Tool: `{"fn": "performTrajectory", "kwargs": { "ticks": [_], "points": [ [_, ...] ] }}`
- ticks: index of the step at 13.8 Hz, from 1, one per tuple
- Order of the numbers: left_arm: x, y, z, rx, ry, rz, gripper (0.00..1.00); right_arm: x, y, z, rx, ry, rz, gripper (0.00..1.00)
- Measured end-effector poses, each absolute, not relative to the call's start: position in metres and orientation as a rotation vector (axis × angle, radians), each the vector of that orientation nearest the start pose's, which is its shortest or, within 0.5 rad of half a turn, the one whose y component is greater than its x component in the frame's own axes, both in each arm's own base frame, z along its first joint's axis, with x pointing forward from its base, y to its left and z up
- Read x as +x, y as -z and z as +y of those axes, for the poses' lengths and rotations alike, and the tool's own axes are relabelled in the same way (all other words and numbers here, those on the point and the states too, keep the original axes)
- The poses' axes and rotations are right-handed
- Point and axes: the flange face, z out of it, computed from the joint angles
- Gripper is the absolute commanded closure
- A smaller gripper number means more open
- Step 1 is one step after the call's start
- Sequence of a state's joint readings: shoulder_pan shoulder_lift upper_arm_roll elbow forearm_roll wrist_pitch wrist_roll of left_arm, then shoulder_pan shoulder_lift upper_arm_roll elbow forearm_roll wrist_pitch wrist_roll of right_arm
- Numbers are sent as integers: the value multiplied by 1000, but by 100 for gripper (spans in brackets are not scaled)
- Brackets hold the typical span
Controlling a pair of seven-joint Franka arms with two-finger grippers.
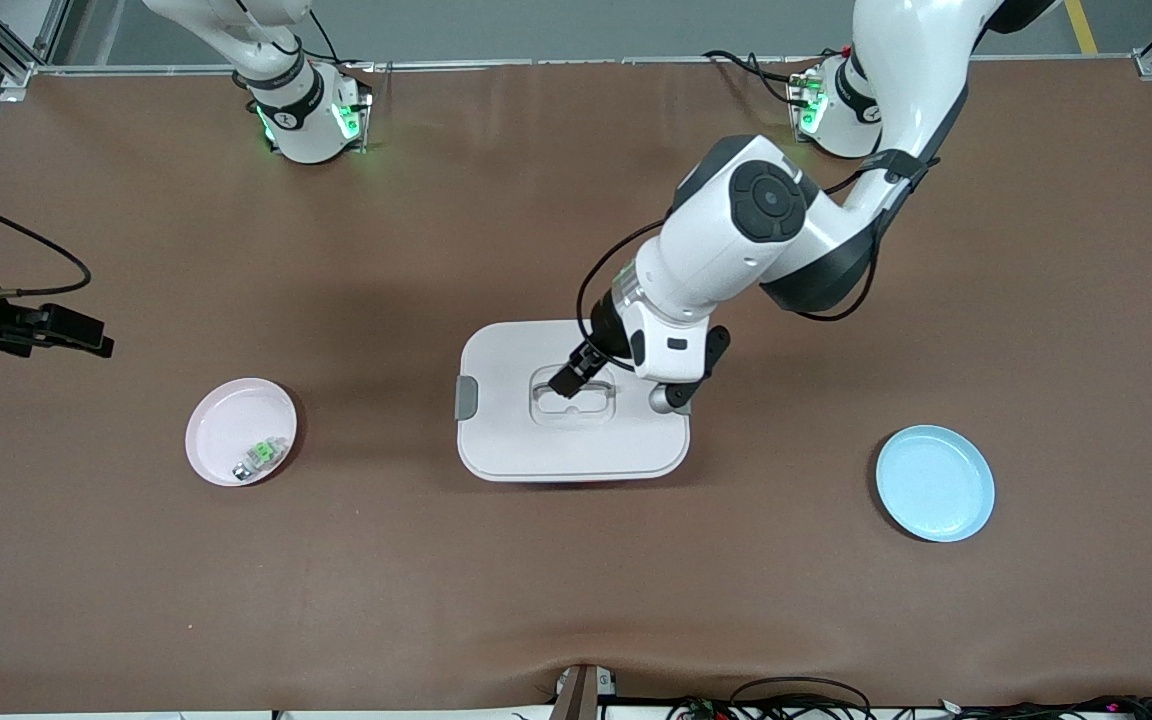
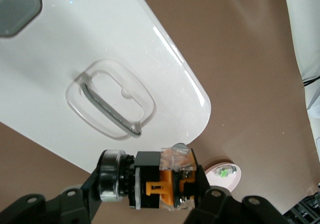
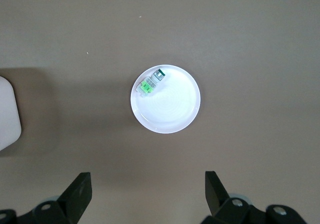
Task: Transfer orange switch to right arm and place
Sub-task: 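Hold the switch with the left gripper while the right gripper approaches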
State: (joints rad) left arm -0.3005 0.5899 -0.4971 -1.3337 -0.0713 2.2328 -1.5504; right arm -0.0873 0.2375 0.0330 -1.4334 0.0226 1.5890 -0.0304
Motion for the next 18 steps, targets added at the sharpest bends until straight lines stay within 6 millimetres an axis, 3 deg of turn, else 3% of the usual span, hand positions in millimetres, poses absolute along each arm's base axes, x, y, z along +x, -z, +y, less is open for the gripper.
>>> {"fn": "performTrajectory", "kwargs": {
  "ticks": [4, 7, 12, 14, 18],
  "points": [
    [564, -458, -488, -3149, -335, -1710, 100, 634, -522, -35, -3097, -183, 42, 0],
    [554, -460, -500, -3099, -378, -1787, 100, 635, -523, -31, -3057, -167, 48, 0],
    [545, -471, -515, -3020, -431, -1934, 100, 640, -520, 1, -2759, -62, 171, 0],
    [537, -473, -524, -2983, -459, -1985, 100, 632, -513, 17, -2640, 33, 238, 0],
    [526, -474, -536, -2917, -504, -2053, 100, 586, -518, 65, -2462, 145, 315, 0]
  ]
}}
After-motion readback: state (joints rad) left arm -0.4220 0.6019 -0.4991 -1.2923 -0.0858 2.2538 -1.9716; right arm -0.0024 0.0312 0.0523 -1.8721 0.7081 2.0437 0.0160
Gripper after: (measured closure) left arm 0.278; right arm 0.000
